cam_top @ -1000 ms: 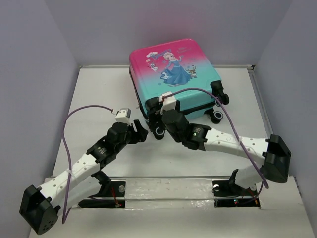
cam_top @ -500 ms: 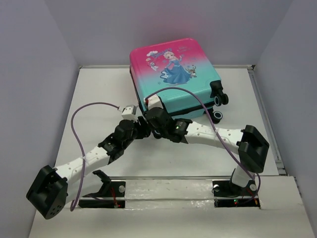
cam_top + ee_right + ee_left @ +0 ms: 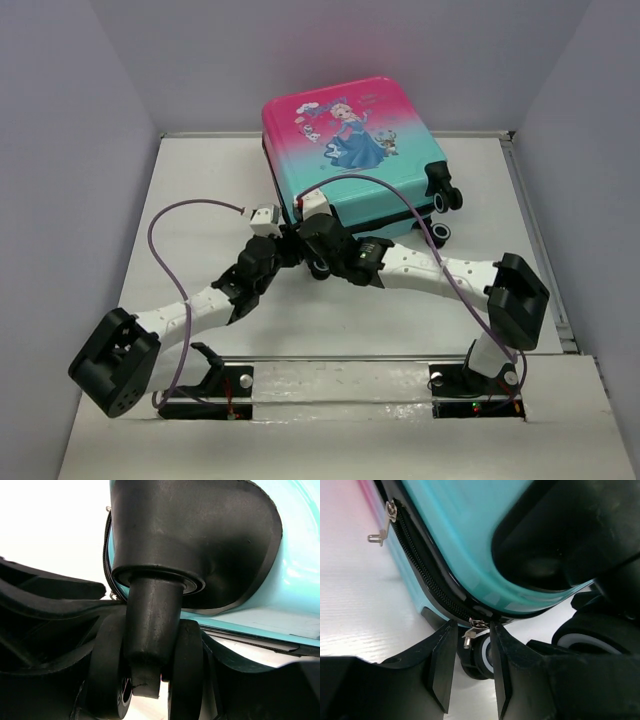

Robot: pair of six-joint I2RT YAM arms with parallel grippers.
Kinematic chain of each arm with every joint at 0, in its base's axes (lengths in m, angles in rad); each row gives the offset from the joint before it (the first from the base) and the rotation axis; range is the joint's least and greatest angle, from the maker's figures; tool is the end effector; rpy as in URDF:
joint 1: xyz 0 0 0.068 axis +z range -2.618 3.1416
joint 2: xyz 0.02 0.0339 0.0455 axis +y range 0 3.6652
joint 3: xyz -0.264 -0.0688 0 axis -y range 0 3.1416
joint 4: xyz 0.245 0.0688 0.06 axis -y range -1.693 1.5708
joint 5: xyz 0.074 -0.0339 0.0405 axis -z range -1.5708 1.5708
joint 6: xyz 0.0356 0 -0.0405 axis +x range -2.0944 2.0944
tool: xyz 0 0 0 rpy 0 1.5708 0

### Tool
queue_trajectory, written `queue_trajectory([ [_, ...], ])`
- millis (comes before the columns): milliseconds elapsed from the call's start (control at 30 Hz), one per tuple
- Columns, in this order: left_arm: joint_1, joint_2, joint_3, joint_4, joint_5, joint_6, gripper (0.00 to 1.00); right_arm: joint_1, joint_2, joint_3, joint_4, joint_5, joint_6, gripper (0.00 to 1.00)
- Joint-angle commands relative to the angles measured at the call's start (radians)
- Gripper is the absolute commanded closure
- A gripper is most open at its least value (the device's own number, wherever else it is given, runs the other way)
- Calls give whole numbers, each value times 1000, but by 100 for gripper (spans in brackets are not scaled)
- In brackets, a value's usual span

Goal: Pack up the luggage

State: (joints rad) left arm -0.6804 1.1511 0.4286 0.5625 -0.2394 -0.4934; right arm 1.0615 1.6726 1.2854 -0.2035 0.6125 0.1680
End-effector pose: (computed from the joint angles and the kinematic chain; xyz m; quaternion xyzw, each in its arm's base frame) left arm 0.1943 -0.1464 0.2203 -0.0065 0.7598 -0.2808 0.5863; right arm 0.2041 0.3235 0.2817 -0.2355 0.8200 0.0415 0.5200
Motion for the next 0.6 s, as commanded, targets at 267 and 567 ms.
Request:
queue_trajectory([
  [267, 1, 139, 38, 145, -43, 76, 61, -11, -108, 6, 90, -49, -18, 93],
  [567, -8, 211, 75, 145, -20, 90, 58, -11, -111, -3, 111, -69, -22, 93],
])
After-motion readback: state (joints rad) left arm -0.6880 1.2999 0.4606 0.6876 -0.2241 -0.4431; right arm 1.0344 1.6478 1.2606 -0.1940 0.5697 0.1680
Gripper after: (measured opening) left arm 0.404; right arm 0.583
